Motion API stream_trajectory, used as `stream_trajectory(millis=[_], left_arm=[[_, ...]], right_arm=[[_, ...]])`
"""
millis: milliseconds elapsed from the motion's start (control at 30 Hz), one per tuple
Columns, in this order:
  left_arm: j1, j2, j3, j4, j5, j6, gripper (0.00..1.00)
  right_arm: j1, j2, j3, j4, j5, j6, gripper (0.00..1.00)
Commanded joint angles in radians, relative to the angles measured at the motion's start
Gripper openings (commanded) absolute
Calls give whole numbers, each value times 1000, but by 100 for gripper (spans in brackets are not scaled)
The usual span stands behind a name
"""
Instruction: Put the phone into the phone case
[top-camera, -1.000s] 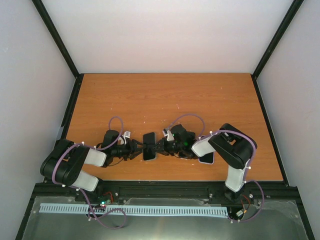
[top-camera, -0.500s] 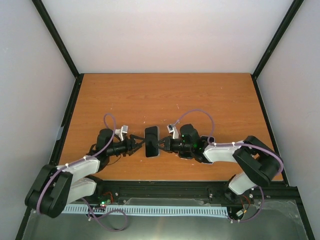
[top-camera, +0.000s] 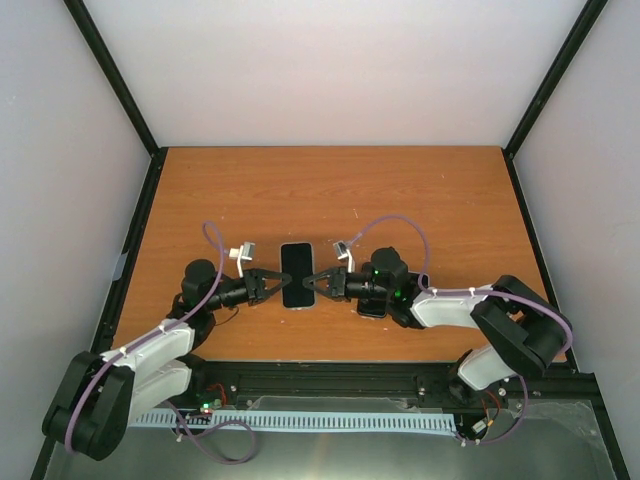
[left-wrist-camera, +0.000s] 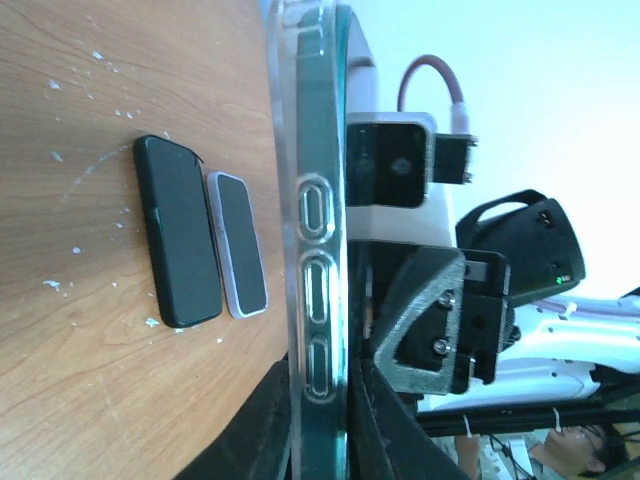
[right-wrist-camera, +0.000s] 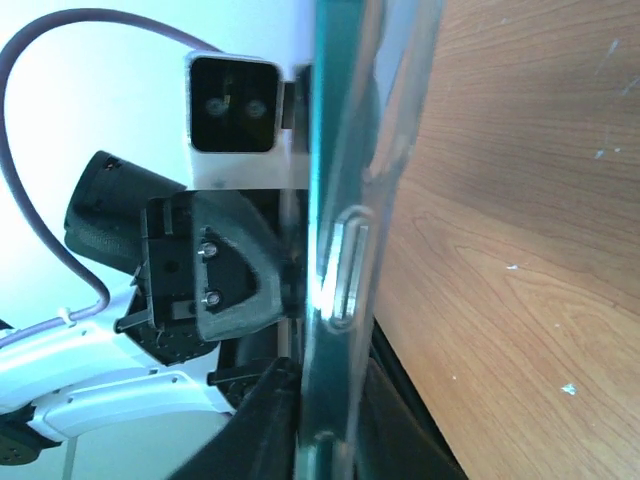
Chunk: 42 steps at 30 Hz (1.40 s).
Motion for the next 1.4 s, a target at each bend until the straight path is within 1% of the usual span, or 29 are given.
stream_trajectory(millis=[0,33,100,133,200,300,400,467,500,633,733,767,933,967,1000,1100,1233,1367], left_arm=[[-12,-13,-20,122,33,-45,5],[-13,-15,-20,128,27,-47,1],[-13,-20,-22,139,15,-56,0],[-13,-20,-21,148,11,-55,0],[-13,-20,-16,165,12,-45,0],[-13,-19,-4,185,15,-33,0],[-13,-17,5,214,18,-29,0],[-13,-16,10,227,18,-29,0],[-12,-17,11,229,19,-26,0],[-13,-21,25,181,13,7,0],[-13,-33,22,139,-9,30,0],[-12,-40,20,125,-14,36,0],[-13,-87,11,62,-36,65,0],[-13,-93,10,57,-31,65,0],[-13,-95,12,56,-19,68,0],[-13,-91,42,28,40,94,0],[-13,-96,70,-6,122,117,0],[-13,-124,83,-26,187,128,0]], right_arm=[[7,3,-14,133,-30,20,23],[7,-1,-20,131,-32,19,31],[7,-5,-37,127,-36,14,48],[7,-5,-45,128,-38,13,54],[7,-3,-60,135,-43,17,58],[9,-1,-79,174,-64,38,57],[12,2,-89,190,-78,53,53],[14,2,-99,207,-76,66,47],[15,3,-107,222,-77,74,43],[15,-1,-114,252,-76,104,18],[15,-9,-124,266,-65,128,4],[15,-12,-128,273,-62,140,3],[15,-29,-135,269,-55,153,3],[15,-37,-133,256,-54,143,4],[14,-47,-129,232,-51,125,8],[13,-101,-115,99,-25,37,25],[11,-207,-63,-152,27,-100,49],[5,-325,16,-435,134,-229,64]])
